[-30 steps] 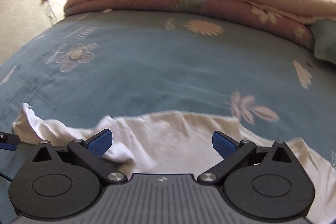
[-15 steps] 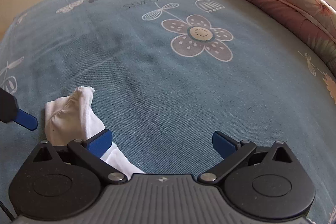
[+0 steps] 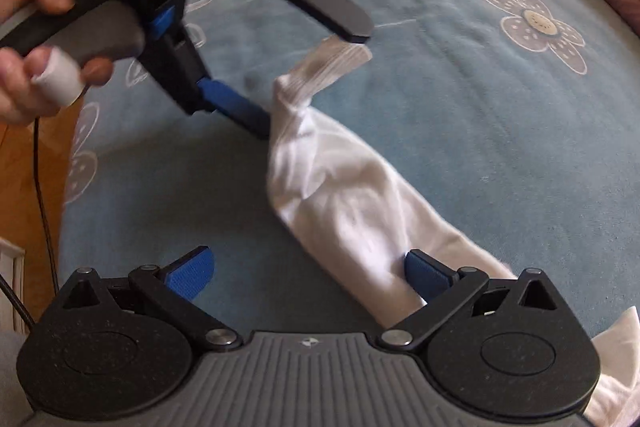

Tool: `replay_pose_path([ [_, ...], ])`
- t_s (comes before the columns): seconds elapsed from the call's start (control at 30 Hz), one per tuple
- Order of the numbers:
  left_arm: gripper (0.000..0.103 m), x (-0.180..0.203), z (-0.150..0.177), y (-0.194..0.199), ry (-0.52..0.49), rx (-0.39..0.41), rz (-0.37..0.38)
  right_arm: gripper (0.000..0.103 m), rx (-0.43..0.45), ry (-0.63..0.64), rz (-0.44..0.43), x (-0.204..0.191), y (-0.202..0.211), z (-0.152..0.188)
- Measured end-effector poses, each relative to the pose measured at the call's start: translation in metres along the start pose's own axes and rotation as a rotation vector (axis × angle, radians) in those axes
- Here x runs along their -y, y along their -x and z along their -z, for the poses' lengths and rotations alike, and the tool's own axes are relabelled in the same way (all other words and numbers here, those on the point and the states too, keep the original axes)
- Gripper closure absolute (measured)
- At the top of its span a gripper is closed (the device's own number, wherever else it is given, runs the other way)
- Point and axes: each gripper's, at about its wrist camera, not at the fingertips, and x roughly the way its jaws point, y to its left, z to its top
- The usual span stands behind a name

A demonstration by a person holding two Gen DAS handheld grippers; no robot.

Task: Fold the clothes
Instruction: 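Grasp the other sleeve cuff with the left gripper and lift it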

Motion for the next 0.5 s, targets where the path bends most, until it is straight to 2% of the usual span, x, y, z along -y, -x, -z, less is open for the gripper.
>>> replay_pose_path([
  [0.17, 0.001, 0.002, 0.003, 0.005, -0.011, 0.031, -0.007, 0.0, 0.018, -0.038, -0.009, -0.005, 0.011, 0.012],
  [0.33, 0.001, -0.001, -0.001, -0.005, -0.006, -0.005, 0.008, 0.0, 0.043, -0.103, -0.013, 0.005, 0.02, 0.014],
  [0.5, 0.001, 0.002, 0.003, -0.005, -0.062, -0.014, -0.01, 0.0, 0.06, -0.153, -0.013, 0.012, 0.032, 0.023],
])
